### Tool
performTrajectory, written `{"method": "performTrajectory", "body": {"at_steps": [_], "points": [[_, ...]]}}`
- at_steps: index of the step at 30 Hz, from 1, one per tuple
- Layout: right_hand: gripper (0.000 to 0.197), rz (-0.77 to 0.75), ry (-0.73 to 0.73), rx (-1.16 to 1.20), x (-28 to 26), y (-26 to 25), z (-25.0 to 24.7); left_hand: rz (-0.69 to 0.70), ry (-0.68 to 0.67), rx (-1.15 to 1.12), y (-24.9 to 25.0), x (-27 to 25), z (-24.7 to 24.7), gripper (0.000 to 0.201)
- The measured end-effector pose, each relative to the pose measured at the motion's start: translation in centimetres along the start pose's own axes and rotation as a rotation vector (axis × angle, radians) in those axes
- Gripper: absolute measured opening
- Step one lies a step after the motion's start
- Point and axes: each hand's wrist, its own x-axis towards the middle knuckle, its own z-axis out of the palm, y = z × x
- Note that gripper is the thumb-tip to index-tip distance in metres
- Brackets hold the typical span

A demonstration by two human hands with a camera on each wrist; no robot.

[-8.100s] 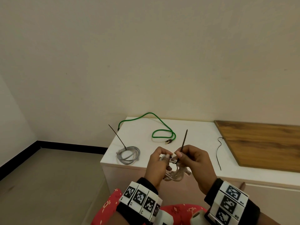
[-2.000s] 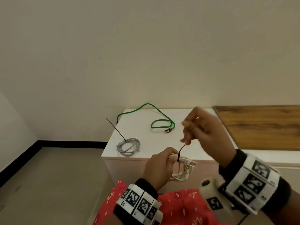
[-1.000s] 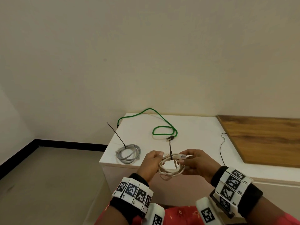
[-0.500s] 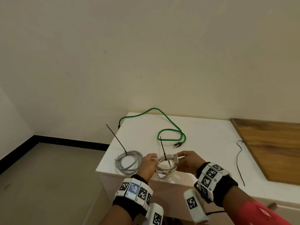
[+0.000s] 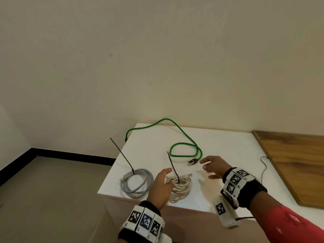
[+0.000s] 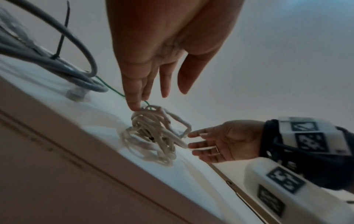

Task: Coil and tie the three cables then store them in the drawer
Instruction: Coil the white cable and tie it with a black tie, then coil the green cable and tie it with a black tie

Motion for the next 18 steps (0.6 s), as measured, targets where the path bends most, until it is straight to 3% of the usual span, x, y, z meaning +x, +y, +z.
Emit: {"method": "performTrajectory", "body": {"at_steps": [7, 10, 13, 18], "points": [[0.074, -0.298, -0.131, -0.893, 4.8, -2.8, 1.2, 0.144, -0.029, 0.146, -0.5, 0.4, 0.3, 0.045], [0.067, -0.276, -0.143, -1.108, 6.0, -2.5, 1.9, 0.148, -0.040, 0.180, -1.0, 0.6, 0.3, 0.048], [0.036, -0.305, 0.044, -1.056, 5.6, -1.8, 1.2, 0.129, -0.043, 0.201, -1.4, 0.7, 0.1, 0.048], [0.030, -0.248, 0.297, -0.701, 2.8, -1.2, -2.8, 0.124, -0.018, 0.191, -1.2, 0.0, 0.3, 0.047]]}}
